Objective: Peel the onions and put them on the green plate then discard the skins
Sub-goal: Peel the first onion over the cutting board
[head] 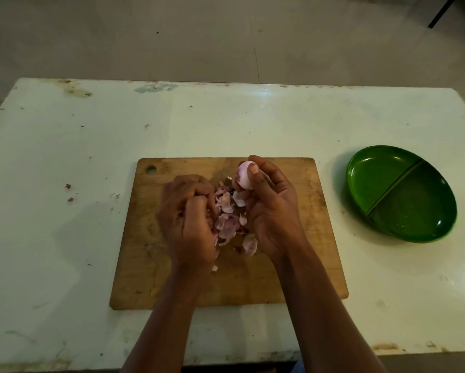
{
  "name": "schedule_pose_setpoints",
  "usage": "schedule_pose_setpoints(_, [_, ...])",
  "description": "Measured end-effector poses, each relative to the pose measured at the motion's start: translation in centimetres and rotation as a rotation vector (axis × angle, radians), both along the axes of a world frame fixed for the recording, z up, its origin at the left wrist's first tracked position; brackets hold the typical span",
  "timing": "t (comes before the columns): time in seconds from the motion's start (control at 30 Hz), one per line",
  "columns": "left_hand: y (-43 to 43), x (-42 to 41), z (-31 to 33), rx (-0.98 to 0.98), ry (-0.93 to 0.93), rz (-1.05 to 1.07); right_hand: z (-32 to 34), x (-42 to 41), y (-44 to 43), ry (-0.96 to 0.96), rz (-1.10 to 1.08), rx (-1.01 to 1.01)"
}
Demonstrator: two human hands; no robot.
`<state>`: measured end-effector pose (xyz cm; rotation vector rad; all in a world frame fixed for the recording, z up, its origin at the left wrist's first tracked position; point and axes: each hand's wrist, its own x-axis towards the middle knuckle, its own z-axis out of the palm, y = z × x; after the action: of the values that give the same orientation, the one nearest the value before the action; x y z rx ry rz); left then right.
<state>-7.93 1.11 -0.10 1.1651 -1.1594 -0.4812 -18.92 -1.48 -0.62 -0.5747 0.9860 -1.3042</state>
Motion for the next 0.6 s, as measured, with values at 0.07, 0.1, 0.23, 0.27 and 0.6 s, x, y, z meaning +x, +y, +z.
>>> schedule_pose_setpoints(0.07, [0.08, -0.02, 0.16, 0.017, 0.137, -0.005, 0.02, -0.18, -0.07, -0.029, -0.023, -0.003])
schedule_pose_setpoints(0.1, [0.09, -0.05, 0.21, 0.046, 0.185, 0.009, 0.00, -0.19, -0.07, -0.034, -0.031, 0.000])
schedule_pose_setpoints(0.23, [0.03, -0.45, -0.11, 0.181, 0.149, 0.077, 0.12, 0.00, -0.16, -0.051, -0.052, 0.021])
schedule_pose_setpoints(0.27, [0.03, -0.46, -0.20, 0.206, 0.122, 0.091, 0.20, 0.09, -0.19, -0.068, -0.056, 0.038])
schedule_pose_setpoints(0.6, [-0.14, 0.21, -0.01, 0.178, -0.139, 0.181, 0.73, 0.38, 0.16, -0.219, -0.025, 0.161])
